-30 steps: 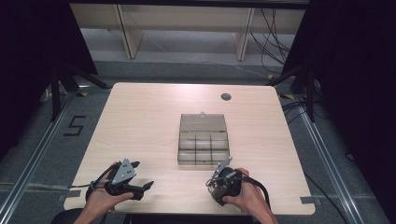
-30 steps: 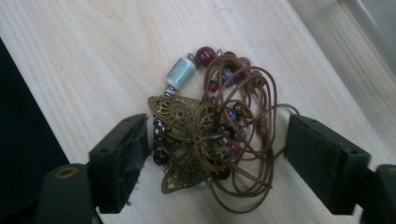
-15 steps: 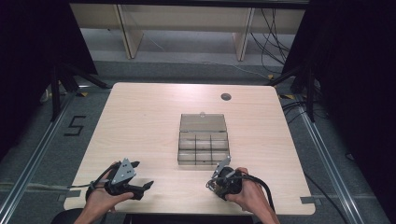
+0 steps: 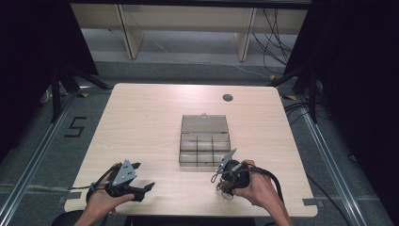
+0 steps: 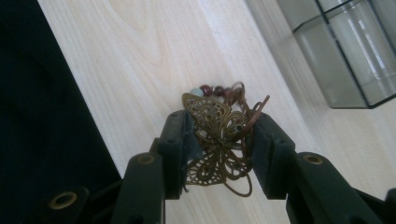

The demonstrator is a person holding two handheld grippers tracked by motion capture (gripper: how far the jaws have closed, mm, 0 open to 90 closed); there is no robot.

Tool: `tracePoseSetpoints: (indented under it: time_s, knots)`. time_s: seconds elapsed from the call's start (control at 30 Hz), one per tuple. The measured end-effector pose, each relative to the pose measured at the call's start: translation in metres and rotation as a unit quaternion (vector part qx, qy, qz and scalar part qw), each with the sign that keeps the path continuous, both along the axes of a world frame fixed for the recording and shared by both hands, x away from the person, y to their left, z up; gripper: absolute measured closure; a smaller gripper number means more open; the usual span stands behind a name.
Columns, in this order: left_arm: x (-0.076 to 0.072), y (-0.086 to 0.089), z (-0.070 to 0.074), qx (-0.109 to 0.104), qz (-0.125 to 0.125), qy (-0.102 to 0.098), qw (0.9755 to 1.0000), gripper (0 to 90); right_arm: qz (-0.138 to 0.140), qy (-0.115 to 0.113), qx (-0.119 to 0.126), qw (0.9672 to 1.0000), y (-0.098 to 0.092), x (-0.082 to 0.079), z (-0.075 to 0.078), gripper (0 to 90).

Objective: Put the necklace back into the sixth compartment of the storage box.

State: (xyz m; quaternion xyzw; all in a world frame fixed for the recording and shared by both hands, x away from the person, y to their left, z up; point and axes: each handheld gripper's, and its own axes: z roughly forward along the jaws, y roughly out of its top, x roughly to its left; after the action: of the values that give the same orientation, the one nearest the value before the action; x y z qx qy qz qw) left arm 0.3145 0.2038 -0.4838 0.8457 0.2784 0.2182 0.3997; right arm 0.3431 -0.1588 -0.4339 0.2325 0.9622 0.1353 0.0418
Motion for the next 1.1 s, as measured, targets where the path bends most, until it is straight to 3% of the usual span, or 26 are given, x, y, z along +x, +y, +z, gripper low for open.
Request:
tracePoseSetpoints:
  time_s: [0.1, 0.13, 0.2, 0.57, 0.6, 0.67, 0.7, 0.73, 0.77, 0.83, 0.87, 0.97, 1.0, 1.03, 1.07, 1.1]
  knots:
    - [0.0, -0.001, -0.001, -0.017, 0.006, 0.005, 0.9998, 15.1, 0.004, 0.003, -0.001, 1.0, -0.001, 0.001, 0.007, 61.0]
    - [0.0, 0.001, 0.0, -0.006, 0.005, 0.003, 1.0, 15.1, 0.005, -0.002, 0.0, 1.0, -0.001, 0.002, 0.01, 61.0]
    - [0.0, 0.0, 0.0, -0.001, 0.008, 0.001, 1.0, 15.1, 0.002, -0.004, 0.001, 1.0, -0.002, 0.003, 0.016, 61.0]
    - [0.001, 0.001, -0.001, -0.003, 0.004, 0.001, 1.0, 15.1, 0.003, -0.019, 0.006, 0.9998, -0.005, 0.008, 0.042, 61.0]
    - [0.0, -0.001, -0.002, -0.014, 0.008, 0.001, 0.9999, 15.1, 0.006, -0.02, 0.007, 0.9998, -0.005, 0.009, 0.044, 61.1]
    - [0.002, 0.001, -0.001, -0.003, 0.001, 0.002, 1.0, 15.1, 0.011, -0.022, 0.009, 0.9997, -0.003, 0.012, 0.05, 61.0]
    - [0.002, 0.001, -0.001, 0.002, 0.002, 0.003, 1.0, 15.1, 0.011, -0.022, 0.009, 0.9997, -0.003, 0.012, 0.05, 61.0]
    - [0.002, -0.001, -0.002, -0.009, 0.003, 0.001, 1.0, 15.1, 0.014, -0.022, 0.007, 0.9996, -0.003, 0.014, 0.052, 61.1]
    - [0.002, 0.0, -0.001, -0.001, 0.0, 0.002, 1.0, 15.1, 0.009, -0.019, 0.001, 0.9998, -0.001, 0.016, 0.057, 61.1]
    - [0.001, -0.002, -0.002, -0.014, 0.005, 0.002, 0.9999, 15.1, 0.014, -0.018, 0.001, 0.9997, 0.0, 0.019, 0.06, 61.1]
    - [0.001, 0.0, -0.001, -0.002, 0.0, 0.002, 1.0, 15.1, 0.012, -0.018, 0.0, 0.9998, 0.0, 0.021, 0.062, 61.1]
    - [0.002, 0.0, -0.001, -0.003, -0.003, 0.003, 1.0, 15.1, 0.016, -0.012, 0.003, 0.9998, 0.002, 0.028, 0.069, 61.1]
    - [0.002, 0.0, -0.001, -0.003, -0.003, 0.002, 1.0, 15.1, 0.02, -0.001, -0.004, 0.9998, 0.003, 0.031, 0.073, 61.1]
    - [0.002, 0.0, -0.001, -0.002, -0.003, 0.003, 1.0, 15.1, 0.004, -0.007, 0.001, 1.0, 0.004, 0.031, 0.075, 61.1]
    - [0.002, -0.001, -0.001, -0.005, -0.001, 0.006, 1.0, 15.1, 0.018, -0.01, 0.007, 0.9998, 0.004, 0.034, 0.077, 61.1]
    - [0.001, -0.001, -0.001, -0.008, 0.002, 0.009, 0.9999, 15.1, 0.018, -0.003, -0.003, 0.9998, 0.005, 0.04, 0.082, 61.1]
